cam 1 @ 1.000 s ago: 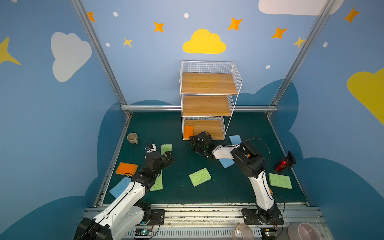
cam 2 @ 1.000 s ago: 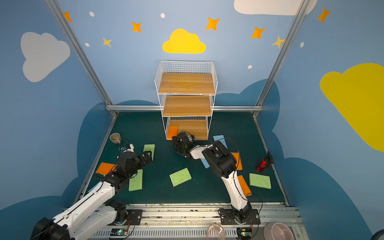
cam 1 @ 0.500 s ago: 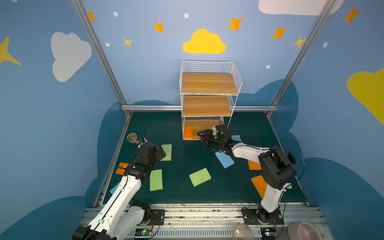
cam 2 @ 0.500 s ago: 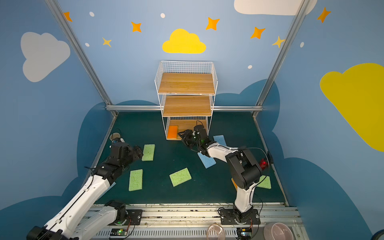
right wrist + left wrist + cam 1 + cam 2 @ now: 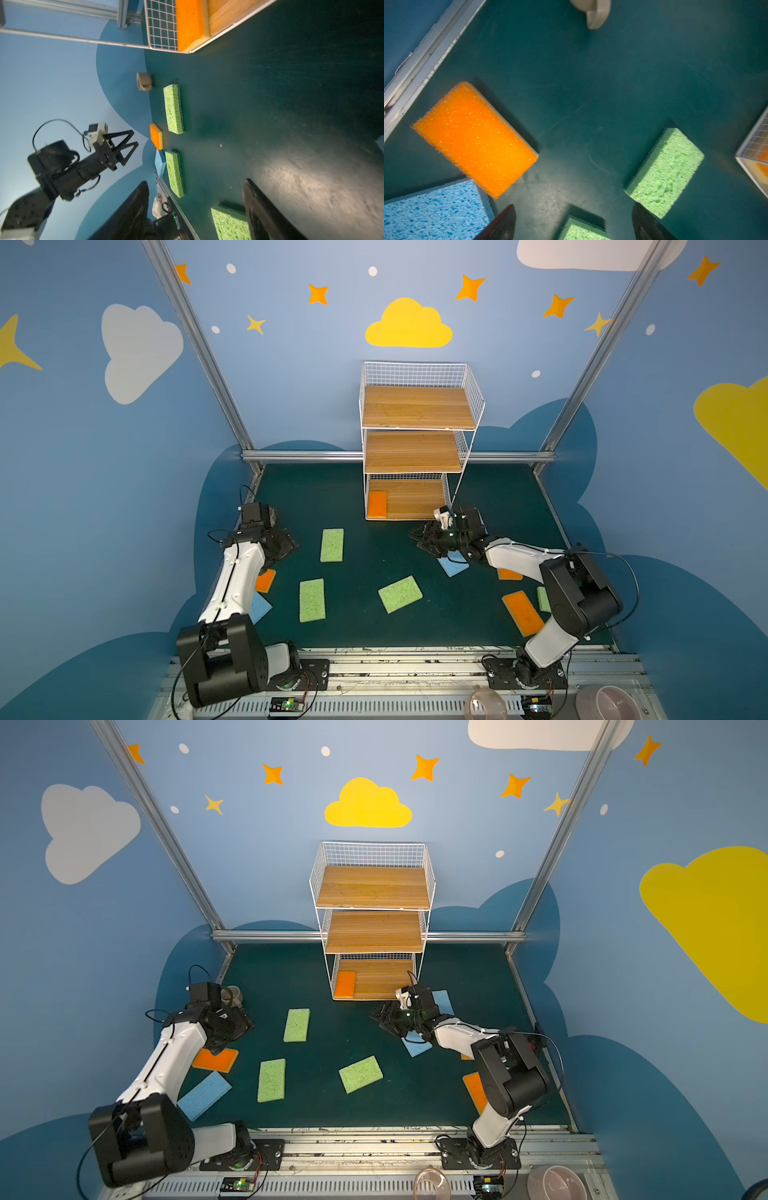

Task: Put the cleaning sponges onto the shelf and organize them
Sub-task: 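Open the right gripper and withdraw it while the left gripper moves toward the mug, then lower the left gripper onto the orange sponge near the mug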

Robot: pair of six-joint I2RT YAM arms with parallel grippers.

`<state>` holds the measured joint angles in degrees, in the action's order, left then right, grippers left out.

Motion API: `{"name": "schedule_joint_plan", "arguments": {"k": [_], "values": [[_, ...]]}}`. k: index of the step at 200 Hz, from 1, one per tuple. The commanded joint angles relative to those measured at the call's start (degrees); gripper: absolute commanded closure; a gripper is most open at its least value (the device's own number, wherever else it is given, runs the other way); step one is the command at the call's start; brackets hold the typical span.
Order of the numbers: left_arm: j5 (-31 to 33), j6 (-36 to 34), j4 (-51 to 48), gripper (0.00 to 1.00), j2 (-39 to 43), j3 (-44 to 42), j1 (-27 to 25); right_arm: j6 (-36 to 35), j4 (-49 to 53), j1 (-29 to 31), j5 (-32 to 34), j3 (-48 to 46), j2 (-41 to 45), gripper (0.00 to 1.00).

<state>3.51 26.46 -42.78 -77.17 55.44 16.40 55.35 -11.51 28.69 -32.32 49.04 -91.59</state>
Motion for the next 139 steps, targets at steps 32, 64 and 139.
{"name": "schedule_joint_plan", "arguments": {"k": [32,64,139], "values": [[2.7,-5.2,-2.7,0.14,-6.9,2.1,5.1,-12.5,6.9,-0.3,13.1,-4.7,14.4,0.13],[6.3,-6.3,-2.8,0.16,-11.3,5.3,5.4,-13.0,6.0,-0.2,14.2,-5.7,15.4,0.13],[9.5,-8.9,-2.0,0.11,-21.6,8.7,6.8,-14.0,6.0,-0.9,16.0,-6.1,13.9,0.13]]}}
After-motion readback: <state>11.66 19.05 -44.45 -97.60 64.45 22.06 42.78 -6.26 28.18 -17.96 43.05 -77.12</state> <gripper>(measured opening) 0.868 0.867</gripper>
